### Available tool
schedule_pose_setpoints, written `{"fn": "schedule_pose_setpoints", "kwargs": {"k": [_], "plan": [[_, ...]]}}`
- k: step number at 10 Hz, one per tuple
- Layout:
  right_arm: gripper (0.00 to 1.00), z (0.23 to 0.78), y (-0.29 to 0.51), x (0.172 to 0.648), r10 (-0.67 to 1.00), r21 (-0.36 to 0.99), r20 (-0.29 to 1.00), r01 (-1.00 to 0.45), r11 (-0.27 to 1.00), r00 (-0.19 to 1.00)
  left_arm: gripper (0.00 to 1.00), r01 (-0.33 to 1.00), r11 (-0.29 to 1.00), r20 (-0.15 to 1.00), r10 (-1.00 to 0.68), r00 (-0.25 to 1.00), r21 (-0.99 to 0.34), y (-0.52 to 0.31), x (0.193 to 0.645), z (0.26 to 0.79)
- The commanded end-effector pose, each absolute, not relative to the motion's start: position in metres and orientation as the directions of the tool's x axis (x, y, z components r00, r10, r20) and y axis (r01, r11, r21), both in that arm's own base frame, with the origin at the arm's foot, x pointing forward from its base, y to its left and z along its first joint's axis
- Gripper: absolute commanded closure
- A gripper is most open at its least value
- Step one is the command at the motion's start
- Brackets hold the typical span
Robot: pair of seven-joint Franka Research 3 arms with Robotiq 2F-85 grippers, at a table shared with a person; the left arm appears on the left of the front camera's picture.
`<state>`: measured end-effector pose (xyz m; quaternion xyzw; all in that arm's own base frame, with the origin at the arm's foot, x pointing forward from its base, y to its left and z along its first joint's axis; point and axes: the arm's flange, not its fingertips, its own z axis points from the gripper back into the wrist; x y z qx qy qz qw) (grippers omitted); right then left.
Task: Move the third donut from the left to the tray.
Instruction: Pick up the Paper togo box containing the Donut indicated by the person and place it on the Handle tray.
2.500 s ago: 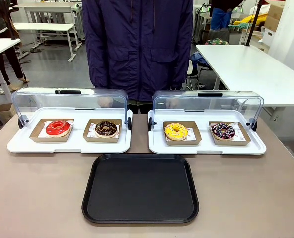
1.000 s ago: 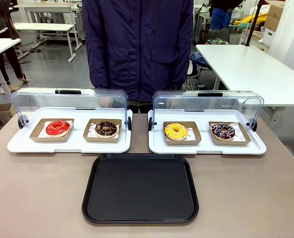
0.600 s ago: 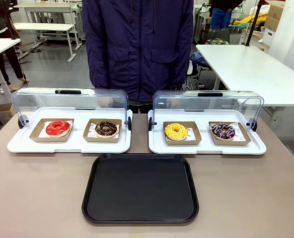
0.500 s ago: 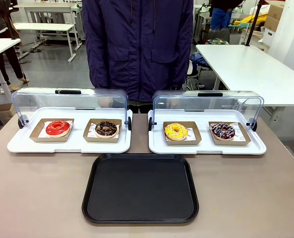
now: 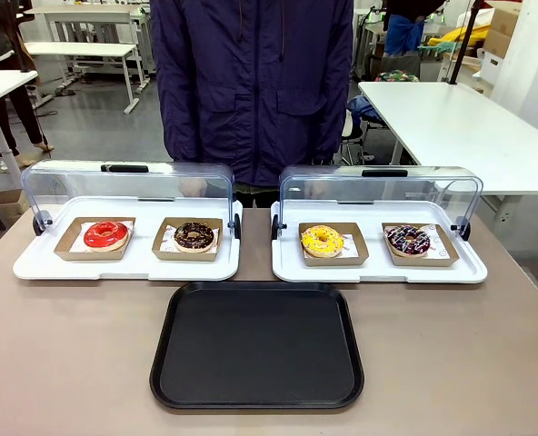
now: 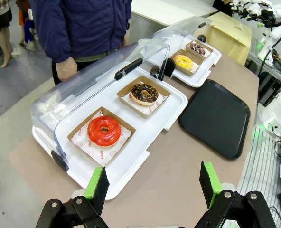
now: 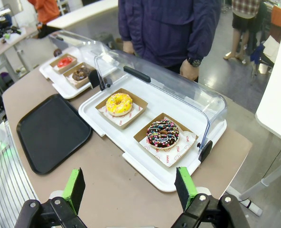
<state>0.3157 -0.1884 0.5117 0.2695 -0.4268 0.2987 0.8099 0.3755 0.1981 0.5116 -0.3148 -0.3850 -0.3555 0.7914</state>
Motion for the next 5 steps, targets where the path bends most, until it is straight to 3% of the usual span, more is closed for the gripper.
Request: {"fn": "schedule_pose_setpoints", "kwargs": {"k": [1, 5], "plan": [[0.0, 0.5136, -0.1896, 0.3193, 0.249, 0.165, 0.87, -0.726, 0.668, 0.426, 0.0, 0.814, 0.539, 0.84, -0.32, 0.438, -0.219, 0.1971, 0.3748, 0.5133], [0.0, 0.5136, -0.1896, 0.3193, 0.249, 0.165, 0.87, -0.726, 0.668, 0.426, 0.0, 0.814, 0.539, 0.84, -0.32, 0.438, -0.219, 0.1971, 0.3748, 0.5133]]}}
